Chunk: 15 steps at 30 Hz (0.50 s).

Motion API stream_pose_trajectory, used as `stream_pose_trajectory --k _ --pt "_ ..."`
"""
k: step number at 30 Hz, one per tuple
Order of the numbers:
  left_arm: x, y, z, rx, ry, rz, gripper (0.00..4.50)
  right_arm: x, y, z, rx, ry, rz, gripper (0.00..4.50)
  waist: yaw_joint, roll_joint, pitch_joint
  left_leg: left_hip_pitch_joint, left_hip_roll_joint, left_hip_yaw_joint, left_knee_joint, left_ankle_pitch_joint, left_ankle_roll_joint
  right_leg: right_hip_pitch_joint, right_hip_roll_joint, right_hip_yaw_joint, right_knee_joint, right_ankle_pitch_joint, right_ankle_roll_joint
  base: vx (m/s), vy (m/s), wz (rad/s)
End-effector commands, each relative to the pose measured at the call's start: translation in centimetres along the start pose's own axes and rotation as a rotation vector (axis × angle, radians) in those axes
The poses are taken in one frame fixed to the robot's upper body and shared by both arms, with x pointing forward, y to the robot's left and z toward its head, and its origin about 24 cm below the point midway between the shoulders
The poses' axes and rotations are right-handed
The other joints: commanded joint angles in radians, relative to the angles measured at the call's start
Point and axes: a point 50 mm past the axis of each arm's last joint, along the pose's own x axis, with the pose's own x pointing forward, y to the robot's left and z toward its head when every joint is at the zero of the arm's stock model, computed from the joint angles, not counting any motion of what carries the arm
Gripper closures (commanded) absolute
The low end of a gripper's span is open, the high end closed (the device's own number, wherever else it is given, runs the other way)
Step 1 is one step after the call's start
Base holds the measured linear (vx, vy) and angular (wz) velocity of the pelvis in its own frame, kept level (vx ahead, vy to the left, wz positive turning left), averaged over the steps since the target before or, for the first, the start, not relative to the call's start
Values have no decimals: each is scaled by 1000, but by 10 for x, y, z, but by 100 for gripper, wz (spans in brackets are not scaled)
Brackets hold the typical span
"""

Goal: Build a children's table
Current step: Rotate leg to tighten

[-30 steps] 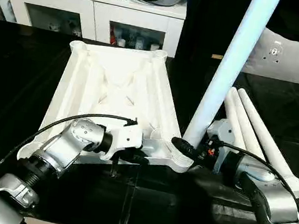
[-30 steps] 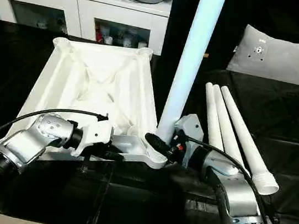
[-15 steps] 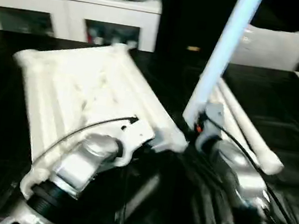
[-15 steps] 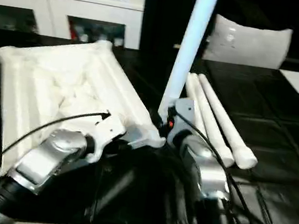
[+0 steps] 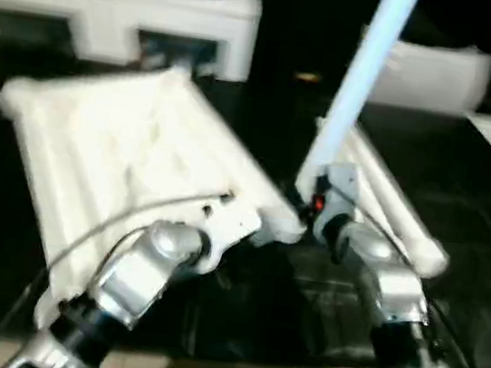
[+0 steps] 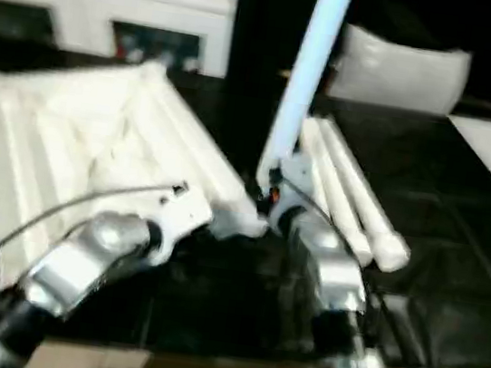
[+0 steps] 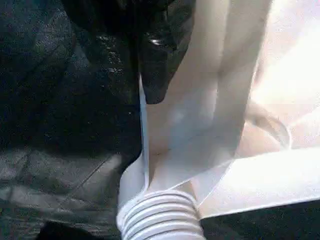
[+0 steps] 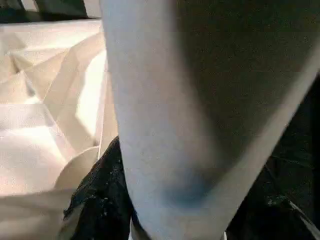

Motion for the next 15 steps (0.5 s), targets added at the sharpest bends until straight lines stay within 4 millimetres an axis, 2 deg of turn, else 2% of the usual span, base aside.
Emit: stream_pose_trajectory --k 1,2,3,4,5,6,7,8,9,11,12,13,14,15 --pt "-3 2 14 51 -46 10 450 -3 2 -46 72 195 1 190 -18 4 -22 -15 74 -40 -124 -107 -101 -3 -18 47 -99 -94 -157 60 42 -12" --pt "-3 2 14 56 -48 8 450 -3 2 -46 74 191 3 187 -27 22 -39 19 77 -44 -129 -164 -77 -4 -25 62 -95 107 -181 0 0 0" --pt "-3 3 15 62 -55 4 450 -3 2 -45 76 188 4 181 -31 27 -44 17 68 -27 -131 -185 -53 5 -39 67 -106 188 -212 0 0 0" --pt "-3 3 15 62 -55 4 450 -3 2 -45 76 188 4 157 -30 25 -40 12 64 -20 -136 -199 -43 11 -42 66 -115 190 -218 0 0 0" --pt "-4 4 16 67 -60 -1 450 -2 1 -44 73 183 6 147 -26 14 -37 7 60 -7 -138 -219 -20 16 -51 71 -125 169 -219 0 0 0" --pt "-5 4 17 69 -62 -3 450 -2 1 -43 71 180 8 142 -22 9 -33 5 56 4 -139 -220 1 16 -57 75 -134 114 -215 0 0 0" --pt "-5 6 17 70 -61 -6 450 -2 -1 -42 67 175 8 142 -16 11 -33 7 57 13 -139 -216 14 13 -63 78 -143 47 -210 0 0 0" --pt "-6 6 17 71 -60 -6 450 -2 -1 -42 66 174 8 138 -14 14 -33 7 60 15 -140 -210 17 12 -66 79 -145 24 -209 0 0 0" --pt "-6 7 16 71 -59 -6 450 -2 -2 -42 65 172 10 113 -8 12 -36 9 65 21 -139 -183 20 11 -64 82 -146 23 -205 0 0 0" --pt "-6 8 15 70 -55 -4 450 -2 -3 -40 64 163 20 103 -4 11 -38 8 68 24 -140 -127 29 11 -58 82 -139 92 -201 0 0 0" --pt "-7 10 14 68 -52 -2 450 -4 -4 -39 63 155 29 94 -1 12 -45 12 70 27 -133 -92 34 9 -61 84 -134 158 -206 0 0 0" --pt "-7 10 14 69 -51 -1 450 -4 -4 -39 62 154 31 83 -3 11 -47 10 68 27 -130 -61 39 11 -57 84 -128 210 -208 0 0 0" --pt "-7 11 14 69 -50 1 450 -5 -4 -39 59 150 35 70 -2 8 -51 8 65 28 -125 2 56 13 -52 80 -120 298 -208 0 0 0" --pt "-8 13 13 76 -51 6 450 -8 -5 -39 53 146 49 61 -3 8 -50 9 65 29 -124 12 63 9 -50 79 -118 318 -210 0 0 0"
